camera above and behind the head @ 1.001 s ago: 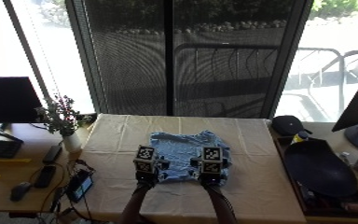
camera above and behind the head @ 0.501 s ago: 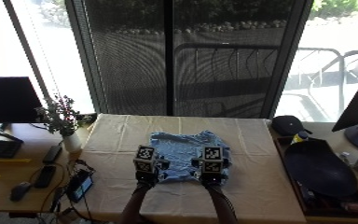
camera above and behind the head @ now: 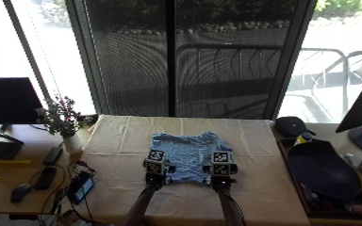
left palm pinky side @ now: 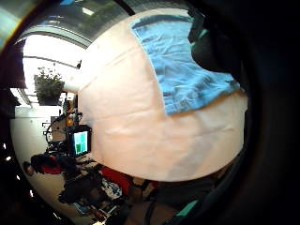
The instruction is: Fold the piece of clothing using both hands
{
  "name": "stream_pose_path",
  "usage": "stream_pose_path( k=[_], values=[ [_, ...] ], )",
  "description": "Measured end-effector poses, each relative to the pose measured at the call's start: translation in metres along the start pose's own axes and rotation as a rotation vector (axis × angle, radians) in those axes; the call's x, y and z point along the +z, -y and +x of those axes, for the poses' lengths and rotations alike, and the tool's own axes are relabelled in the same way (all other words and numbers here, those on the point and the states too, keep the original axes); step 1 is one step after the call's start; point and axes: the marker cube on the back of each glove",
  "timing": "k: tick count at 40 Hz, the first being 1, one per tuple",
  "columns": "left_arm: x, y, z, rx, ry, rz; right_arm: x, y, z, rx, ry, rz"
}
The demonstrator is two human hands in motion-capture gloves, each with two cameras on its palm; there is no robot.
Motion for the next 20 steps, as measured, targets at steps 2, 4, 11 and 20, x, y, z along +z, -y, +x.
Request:
stream_pose_path(
  k=[2,4,11,20],
  values=[
    [0.022,0.003,0.0,-0.008,0.013,-0.09,0.014,0.006,0.003,-0.001,-0.012,-0.027],
    [0.026,0.004,-0.002,-0.024,0.053,-0.095,0.019,0.007,0.005,-0.003,-0.018,-0.04],
    [0.037,0.007,0.004,0.017,0.062,-0.056,0.024,0.003,0.003,-0.039,0.02,-0.022],
    [0.057,0.007,0.003,0.04,0.045,0.023,0.043,0.015,0.003,-0.09,0.11,0.051]
  ],
)
